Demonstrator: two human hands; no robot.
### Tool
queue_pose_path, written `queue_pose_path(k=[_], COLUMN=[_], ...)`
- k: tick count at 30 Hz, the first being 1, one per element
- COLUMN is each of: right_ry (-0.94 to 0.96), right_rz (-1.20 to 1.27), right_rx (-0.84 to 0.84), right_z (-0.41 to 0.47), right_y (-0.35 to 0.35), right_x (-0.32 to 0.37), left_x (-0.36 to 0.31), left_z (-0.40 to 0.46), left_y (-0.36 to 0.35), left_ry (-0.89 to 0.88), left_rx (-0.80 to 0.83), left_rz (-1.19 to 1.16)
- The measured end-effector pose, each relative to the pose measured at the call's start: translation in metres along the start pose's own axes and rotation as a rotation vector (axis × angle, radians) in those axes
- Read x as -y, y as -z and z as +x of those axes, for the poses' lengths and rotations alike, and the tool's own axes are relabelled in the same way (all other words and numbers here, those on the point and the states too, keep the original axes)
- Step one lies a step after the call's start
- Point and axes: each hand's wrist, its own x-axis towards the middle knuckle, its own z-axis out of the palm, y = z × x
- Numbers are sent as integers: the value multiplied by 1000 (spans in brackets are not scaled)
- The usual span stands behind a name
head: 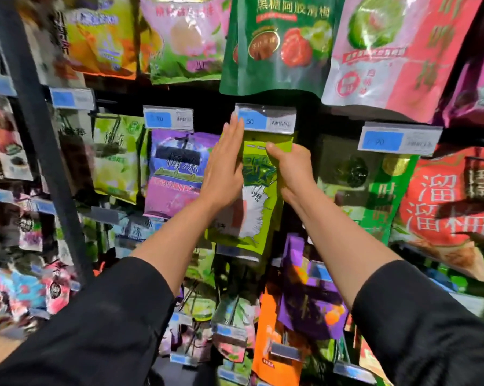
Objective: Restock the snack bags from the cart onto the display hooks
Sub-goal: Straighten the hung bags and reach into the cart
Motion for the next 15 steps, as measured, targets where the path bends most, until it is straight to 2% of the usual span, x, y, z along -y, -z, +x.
queue_pose_path(k=[3, 7, 11, 15], right_ry=[50, 62, 46, 79], right_rz=[6, 50, -112, -134], right_rx=[18, -122, -110, -172], right_z=[-4, 12, 12, 8], right_y=[8, 7, 5, 7], right_x=[2, 8, 12, 7], left_x=[10, 15, 16, 21], left_z=[2, 5, 3, 2], left_y=[9, 11, 8, 6], left_ry=[-46, -71, -61, -97], left_rx=[-1, 3, -7, -18], left_rz=[8, 23, 23, 5])
